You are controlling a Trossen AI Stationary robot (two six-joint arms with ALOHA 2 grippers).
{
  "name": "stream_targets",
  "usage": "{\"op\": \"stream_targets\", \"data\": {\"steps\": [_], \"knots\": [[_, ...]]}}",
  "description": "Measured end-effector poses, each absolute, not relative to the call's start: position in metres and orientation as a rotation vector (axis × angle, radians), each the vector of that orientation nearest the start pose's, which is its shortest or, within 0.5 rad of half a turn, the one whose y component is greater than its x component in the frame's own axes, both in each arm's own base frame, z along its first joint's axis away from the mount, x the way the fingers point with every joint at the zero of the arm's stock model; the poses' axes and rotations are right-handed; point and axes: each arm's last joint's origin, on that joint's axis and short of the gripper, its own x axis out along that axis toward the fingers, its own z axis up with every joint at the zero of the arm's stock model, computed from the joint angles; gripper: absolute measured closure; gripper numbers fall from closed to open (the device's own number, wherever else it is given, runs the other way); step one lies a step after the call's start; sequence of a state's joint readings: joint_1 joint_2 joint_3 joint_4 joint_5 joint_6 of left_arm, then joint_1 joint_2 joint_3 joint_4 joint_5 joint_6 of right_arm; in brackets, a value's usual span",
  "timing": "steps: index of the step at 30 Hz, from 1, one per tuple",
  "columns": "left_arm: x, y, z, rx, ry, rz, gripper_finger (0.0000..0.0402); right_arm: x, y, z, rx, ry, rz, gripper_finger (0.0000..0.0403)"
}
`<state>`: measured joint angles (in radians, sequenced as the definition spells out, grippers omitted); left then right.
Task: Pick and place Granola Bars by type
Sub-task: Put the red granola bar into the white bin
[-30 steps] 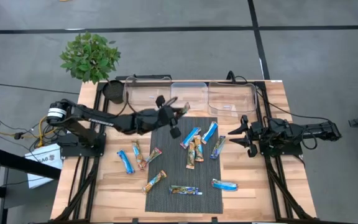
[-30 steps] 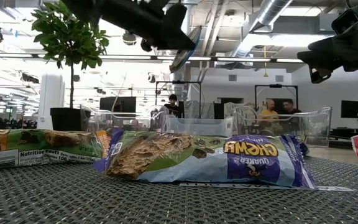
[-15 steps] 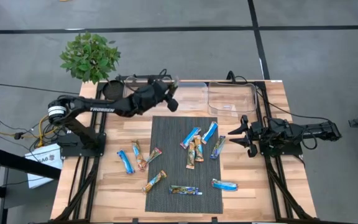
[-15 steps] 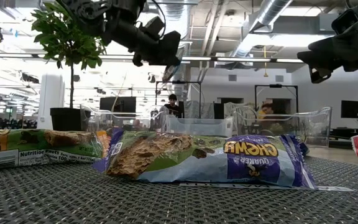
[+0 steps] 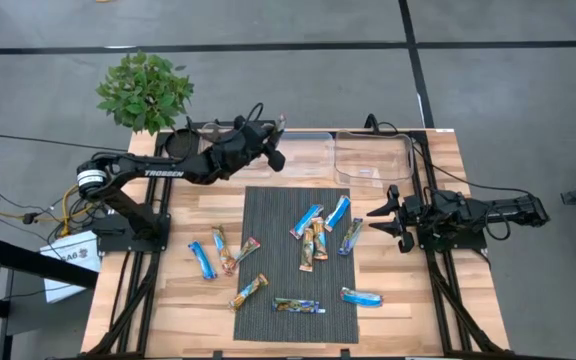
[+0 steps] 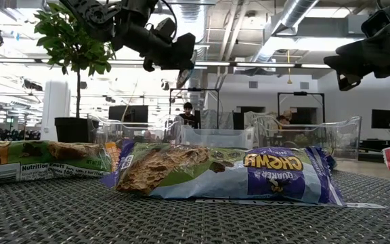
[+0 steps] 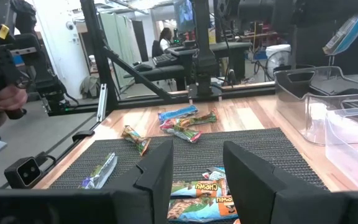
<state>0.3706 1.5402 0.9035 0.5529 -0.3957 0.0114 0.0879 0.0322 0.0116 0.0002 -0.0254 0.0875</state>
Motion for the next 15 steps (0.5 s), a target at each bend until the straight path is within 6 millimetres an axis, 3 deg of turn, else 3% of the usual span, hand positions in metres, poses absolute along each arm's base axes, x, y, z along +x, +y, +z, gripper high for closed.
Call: {"op": "stream_targets", "data": {"steps": [5, 9, 15], "knots": [[0.312, 0.134, 0.263, 0.010, 0.094, 0.790, 0.0327, 0.099, 0.009, 0.165, 0.087, 0.026, 0.112, 0.0268], [0.317, 0.136, 0.275, 0.002, 0.127, 0.805, 0.0327, 0.099, 0.009, 0.165, 0.086, 0.026, 0.112, 0.0270], [0.343, 0.146, 0.286, 0.001, 0.185, 0.822, 0.0327, 0.099, 0.009, 0.165, 0.087, 0.026, 0.112, 0.0268]]}}
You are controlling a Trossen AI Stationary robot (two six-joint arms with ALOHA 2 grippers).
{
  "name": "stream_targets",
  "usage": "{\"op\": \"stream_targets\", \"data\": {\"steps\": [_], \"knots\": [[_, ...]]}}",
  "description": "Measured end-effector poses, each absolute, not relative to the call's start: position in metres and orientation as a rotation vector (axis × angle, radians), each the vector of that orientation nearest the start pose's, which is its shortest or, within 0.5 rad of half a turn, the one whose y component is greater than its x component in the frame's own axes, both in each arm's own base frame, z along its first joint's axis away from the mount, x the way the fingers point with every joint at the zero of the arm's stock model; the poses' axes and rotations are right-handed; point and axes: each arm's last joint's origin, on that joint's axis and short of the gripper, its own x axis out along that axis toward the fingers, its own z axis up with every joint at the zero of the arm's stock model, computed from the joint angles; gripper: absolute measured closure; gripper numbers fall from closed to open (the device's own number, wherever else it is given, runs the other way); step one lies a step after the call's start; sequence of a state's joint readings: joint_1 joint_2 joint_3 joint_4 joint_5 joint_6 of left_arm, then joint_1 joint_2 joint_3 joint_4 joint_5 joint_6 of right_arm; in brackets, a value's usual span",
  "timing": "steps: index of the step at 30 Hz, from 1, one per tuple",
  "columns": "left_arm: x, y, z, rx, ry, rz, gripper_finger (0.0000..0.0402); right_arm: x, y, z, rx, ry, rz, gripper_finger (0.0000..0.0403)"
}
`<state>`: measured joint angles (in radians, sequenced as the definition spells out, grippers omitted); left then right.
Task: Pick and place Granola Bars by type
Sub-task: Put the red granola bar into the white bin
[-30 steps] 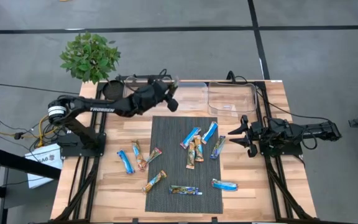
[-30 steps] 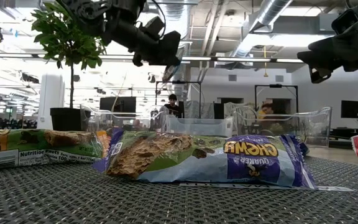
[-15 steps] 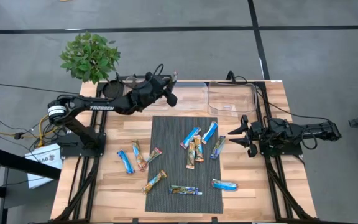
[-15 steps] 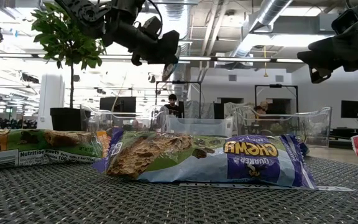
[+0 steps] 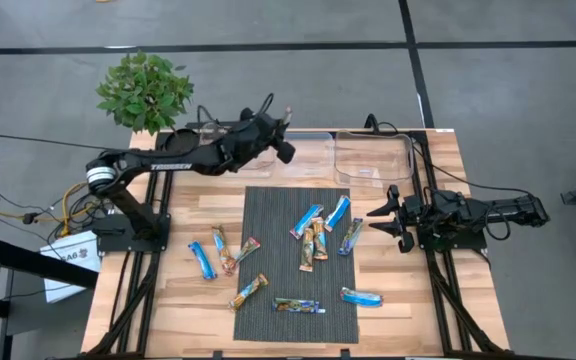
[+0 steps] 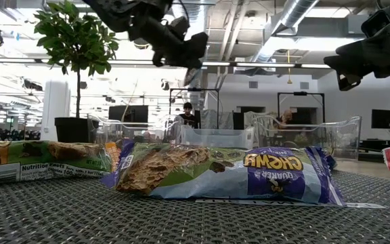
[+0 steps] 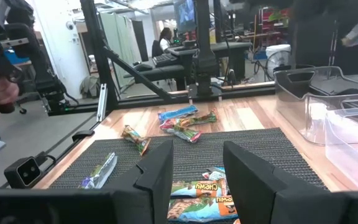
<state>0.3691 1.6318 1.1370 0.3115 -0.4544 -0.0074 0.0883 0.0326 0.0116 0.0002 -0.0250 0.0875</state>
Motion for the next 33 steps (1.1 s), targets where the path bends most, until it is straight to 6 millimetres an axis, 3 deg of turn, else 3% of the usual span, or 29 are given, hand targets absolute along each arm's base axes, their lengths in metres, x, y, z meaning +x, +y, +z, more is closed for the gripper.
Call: {"op": "stream_targets", "data": {"steps": [8, 16, 25, 33], "knots": [[0.387, 0.165, 0.281, -0.099, 0.244, 0.839, 0.0327, 0.099, 0.009, 0.165, 0.087, 0.025, 0.112, 0.0270], [0.412, 0.186, 0.249, -0.245, 0.360, 0.889, 0.0327, 0.099, 0.009, 0.165, 0.087, 0.026, 0.112, 0.0270], [0.415, 0.192, 0.215, -0.555, 0.453, 0.831, 0.0327, 0.099, 0.009, 0.165, 0.087, 0.025, 0.112, 0.0270], [0.403, 0.201, 0.208, -0.566, 0.530, 0.945, 0.0327, 0.099, 0.009, 0.165, 0.087, 0.026, 0.112, 0.0269]]}}
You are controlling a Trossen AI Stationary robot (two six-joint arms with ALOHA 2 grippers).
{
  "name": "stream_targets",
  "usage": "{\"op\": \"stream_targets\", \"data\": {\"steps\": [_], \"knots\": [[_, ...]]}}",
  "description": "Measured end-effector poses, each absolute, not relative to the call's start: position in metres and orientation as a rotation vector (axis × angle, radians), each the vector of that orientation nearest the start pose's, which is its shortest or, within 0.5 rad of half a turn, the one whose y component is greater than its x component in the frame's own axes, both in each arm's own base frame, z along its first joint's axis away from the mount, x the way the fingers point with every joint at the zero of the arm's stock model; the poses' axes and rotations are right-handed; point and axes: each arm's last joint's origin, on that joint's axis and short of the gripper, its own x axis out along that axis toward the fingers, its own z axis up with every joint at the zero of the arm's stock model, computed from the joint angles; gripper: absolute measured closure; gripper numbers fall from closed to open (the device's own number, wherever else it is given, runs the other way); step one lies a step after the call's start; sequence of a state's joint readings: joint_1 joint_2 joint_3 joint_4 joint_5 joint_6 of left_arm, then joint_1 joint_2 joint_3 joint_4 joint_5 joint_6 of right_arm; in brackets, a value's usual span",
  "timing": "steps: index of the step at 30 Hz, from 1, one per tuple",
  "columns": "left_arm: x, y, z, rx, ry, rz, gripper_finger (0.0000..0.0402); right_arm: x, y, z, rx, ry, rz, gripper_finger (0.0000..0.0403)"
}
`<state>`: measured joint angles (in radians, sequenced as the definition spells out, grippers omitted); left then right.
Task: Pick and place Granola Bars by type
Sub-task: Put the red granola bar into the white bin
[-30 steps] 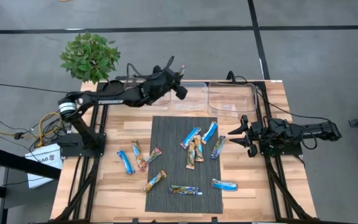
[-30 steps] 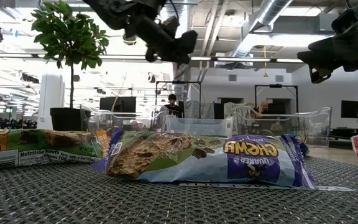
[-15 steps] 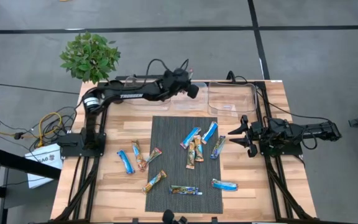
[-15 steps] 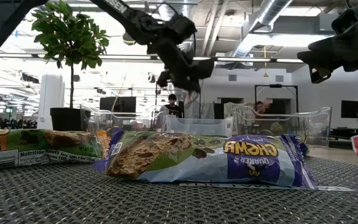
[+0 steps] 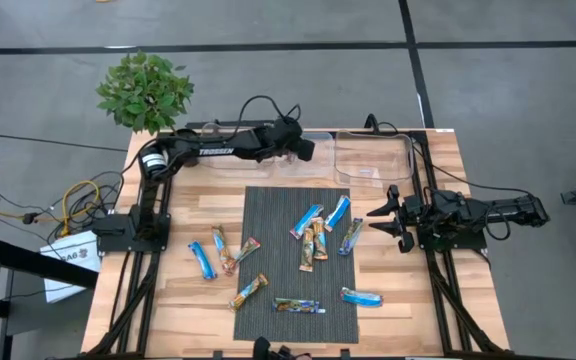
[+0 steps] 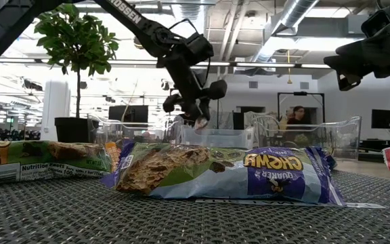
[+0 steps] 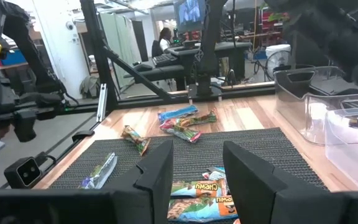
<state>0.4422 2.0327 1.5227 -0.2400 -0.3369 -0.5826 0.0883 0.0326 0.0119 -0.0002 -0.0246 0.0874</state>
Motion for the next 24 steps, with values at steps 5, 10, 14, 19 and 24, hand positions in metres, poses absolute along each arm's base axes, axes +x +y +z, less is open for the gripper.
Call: {"op": "stream_targets", "data": {"steps": [5, 10, 14, 19, 24], "knots": [[0.3980, 0.2027, 0.2040, -0.581, 0.575, 0.977, 0.0327, 0.0986, 0.0094, 0.1649, 0.086, 0.026, 0.112, 0.0270], [0.3972, 0.2027, 0.2034, -0.588, 0.579, 0.987, 0.0327, 0.0985, 0.0094, 0.1651, 0.086, 0.025, 0.112, 0.0269], [0.3972, 0.2026, 0.2034, -0.589, 0.579, 0.985, 0.0327, 0.0985, 0.0094, 0.1650, 0.087, 0.026, 0.112, 0.0270], [0.3972, 0.2026, 0.2034, -0.589, 0.580, 0.985, 0.0326, 0.0985, 0.0094, 0.1650, 0.086, 0.026, 0.112, 0.0268], [0.3972, 0.2026, 0.2035, -0.575, 0.588, 0.978, 0.0311, 0.0986, 0.0094, 0.1649, 0.086, 0.026, 0.112, 0.0270]]}}
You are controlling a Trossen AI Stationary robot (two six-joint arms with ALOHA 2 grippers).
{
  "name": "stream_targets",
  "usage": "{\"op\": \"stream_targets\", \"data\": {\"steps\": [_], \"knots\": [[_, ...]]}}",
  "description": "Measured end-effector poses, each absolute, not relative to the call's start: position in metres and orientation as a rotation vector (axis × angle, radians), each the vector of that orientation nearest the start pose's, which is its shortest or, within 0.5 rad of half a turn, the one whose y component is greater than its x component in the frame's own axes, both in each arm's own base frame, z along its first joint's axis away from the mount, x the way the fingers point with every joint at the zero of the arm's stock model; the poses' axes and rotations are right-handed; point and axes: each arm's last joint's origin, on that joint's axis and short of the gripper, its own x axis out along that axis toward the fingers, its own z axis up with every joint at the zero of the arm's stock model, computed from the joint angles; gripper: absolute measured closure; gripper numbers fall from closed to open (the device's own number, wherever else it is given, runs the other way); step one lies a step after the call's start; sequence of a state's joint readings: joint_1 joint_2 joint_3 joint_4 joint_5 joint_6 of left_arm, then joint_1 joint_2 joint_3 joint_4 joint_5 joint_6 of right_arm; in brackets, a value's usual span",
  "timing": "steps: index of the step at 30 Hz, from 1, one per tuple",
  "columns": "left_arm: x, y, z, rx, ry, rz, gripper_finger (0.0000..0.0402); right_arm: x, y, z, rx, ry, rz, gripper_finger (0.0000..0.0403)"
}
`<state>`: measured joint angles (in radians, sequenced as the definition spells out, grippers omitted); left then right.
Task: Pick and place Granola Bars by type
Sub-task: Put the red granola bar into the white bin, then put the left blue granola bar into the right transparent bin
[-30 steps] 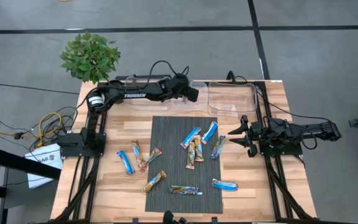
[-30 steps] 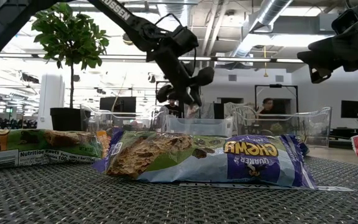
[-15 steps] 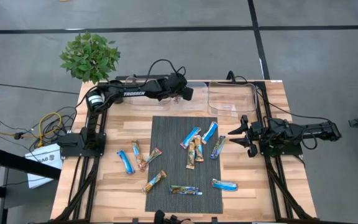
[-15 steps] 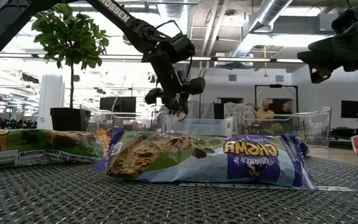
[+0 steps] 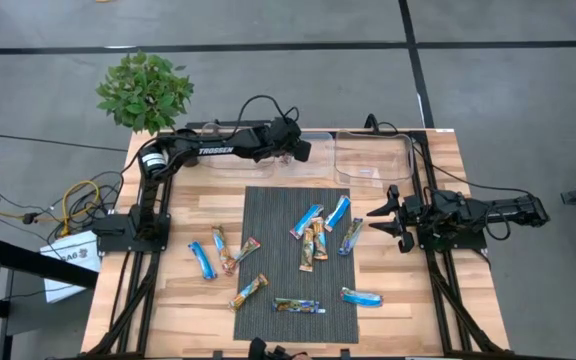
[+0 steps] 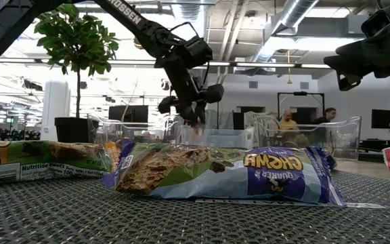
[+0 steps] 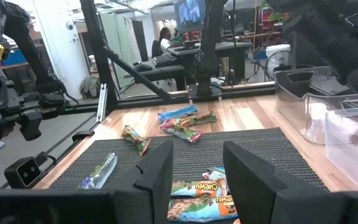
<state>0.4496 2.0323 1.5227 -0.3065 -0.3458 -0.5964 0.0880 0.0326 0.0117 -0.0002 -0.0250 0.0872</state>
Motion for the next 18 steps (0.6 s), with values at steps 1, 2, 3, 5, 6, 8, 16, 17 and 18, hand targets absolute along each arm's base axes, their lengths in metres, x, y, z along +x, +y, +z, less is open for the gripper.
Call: {"op": "stream_targets", "data": {"steps": [1, 2, 3, 5, 6, 8, 16, 17, 18], "knots": [[0.3972, 0.2025, 0.2035, -0.575, 0.588, 0.977, 0.0305, 0.0986, 0.0094, 0.1650, 0.086, 0.026, 0.112, 0.0270], [0.3973, 0.2025, 0.2035, -0.576, 0.589, 0.973, 0.0299, 0.0986, 0.0094, 0.1650, 0.087, 0.026, 0.112, 0.0270], [0.3974, 0.2024, 0.2035, -0.578, 0.591, 0.968, 0.0292, 0.0985, 0.0094, 0.1650, 0.087, 0.026, 0.112, 0.0269], [0.3976, 0.2022, 0.2034, -0.582, 0.593, 0.959, 0.0279, 0.0985, 0.0094, 0.1650, 0.087, 0.026, 0.112, 0.0268], [0.3976, 0.2021, 0.2034, -0.583, 0.593, 0.957, 0.0273, 0.0985, 0.0094, 0.1650, 0.086, 0.026, 0.112, 0.0268], [0.3976, 0.2021, 0.2034, -0.583, 0.593, 0.957, 0.0263, 0.0985, 0.0094, 0.1651, 0.086, 0.026, 0.112, 0.0269], [0.4002, 0.1997, 0.2048, -0.551, 0.592, 0.933, 0.0251, 0.0986, 0.0094, 0.1649, 0.086, 0.026, 0.112, 0.0268], [0.4013, 0.1984, 0.2052, -0.538, 0.592, 0.924, 0.0251, 0.0985, 0.0094, 0.1651, 0.086, 0.025, 0.112, 0.0268], [0.4024, 0.1975, 0.2058, -0.521, 0.591, 0.914, 0.0251, 0.0985, 0.0094, 0.1651, 0.086, 0.025, 0.112, 0.0269]]}}
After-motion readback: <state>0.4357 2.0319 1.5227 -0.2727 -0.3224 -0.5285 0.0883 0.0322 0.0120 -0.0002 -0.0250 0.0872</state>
